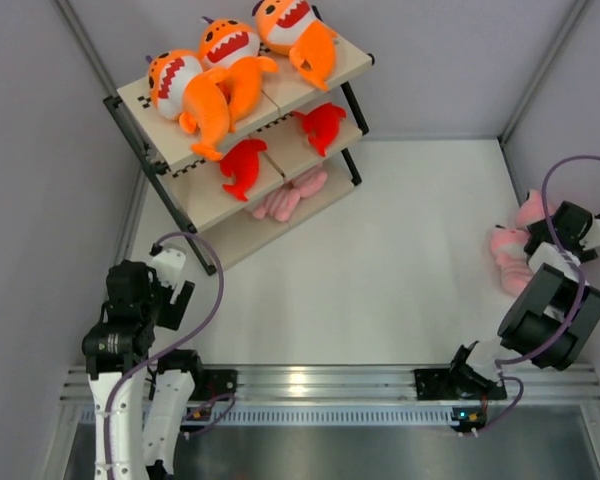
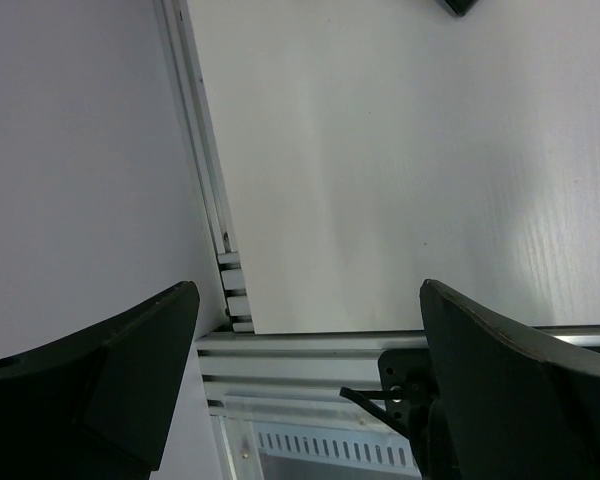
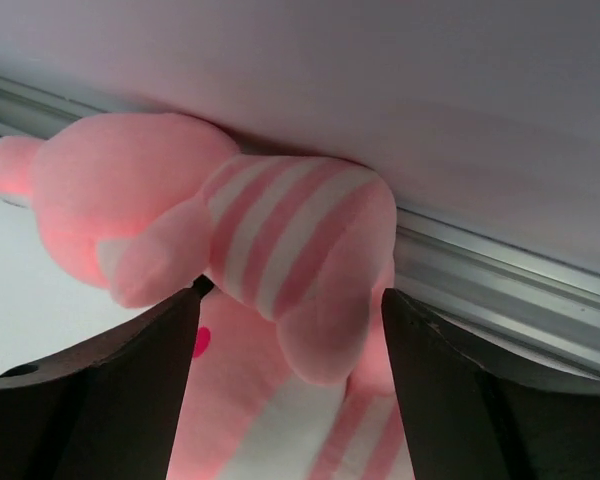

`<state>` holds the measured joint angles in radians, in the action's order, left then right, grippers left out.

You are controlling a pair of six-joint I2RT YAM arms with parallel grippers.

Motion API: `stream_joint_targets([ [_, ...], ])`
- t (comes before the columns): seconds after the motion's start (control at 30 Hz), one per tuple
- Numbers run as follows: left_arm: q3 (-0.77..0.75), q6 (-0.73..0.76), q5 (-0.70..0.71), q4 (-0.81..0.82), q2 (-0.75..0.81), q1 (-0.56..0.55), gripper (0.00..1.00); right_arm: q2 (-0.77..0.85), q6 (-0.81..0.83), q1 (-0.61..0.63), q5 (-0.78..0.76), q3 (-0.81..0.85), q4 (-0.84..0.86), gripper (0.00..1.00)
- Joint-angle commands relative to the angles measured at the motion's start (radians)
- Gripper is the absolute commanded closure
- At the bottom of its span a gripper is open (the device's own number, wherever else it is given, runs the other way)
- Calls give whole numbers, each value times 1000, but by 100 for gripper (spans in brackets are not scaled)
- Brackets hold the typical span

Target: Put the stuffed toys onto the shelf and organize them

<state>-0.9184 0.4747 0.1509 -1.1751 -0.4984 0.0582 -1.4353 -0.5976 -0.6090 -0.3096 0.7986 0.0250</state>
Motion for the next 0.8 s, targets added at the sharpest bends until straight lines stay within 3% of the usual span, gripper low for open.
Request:
stream_joint_targets([
  [0.0,-42,12,22,25,-14,-1,2,-69,30,-14,35,71,58,27],
  [0.03,-42,12,24,23,-12,2,2,-80,35,-18,43,77,56,31],
  [0.13,-37,15,12,22,-5,3,2,-90,50,-29,78,86,58,63],
  [0.17,-36,21,4,17,-2,3,2,-82,64,-29,82,83,61,79],
  [0.27,-45,54,-72,11,34,2,2,-19,81,-29,96,80,43,100],
  [0.4,-89,88,-213,-3,73,2,1,123,78,-23,89,88,-10,100],
  [0.6,-122,107,-375,-18,101,3,1,404,136,115,52,112,-98,100],
  [0.67,-120,111,-384,-18,106,2,1,461,173,170,82,158,-158,100],
  [0.77,-116,127,-390,-20,113,2,1,496,202,231,266,214,-266,100],
])
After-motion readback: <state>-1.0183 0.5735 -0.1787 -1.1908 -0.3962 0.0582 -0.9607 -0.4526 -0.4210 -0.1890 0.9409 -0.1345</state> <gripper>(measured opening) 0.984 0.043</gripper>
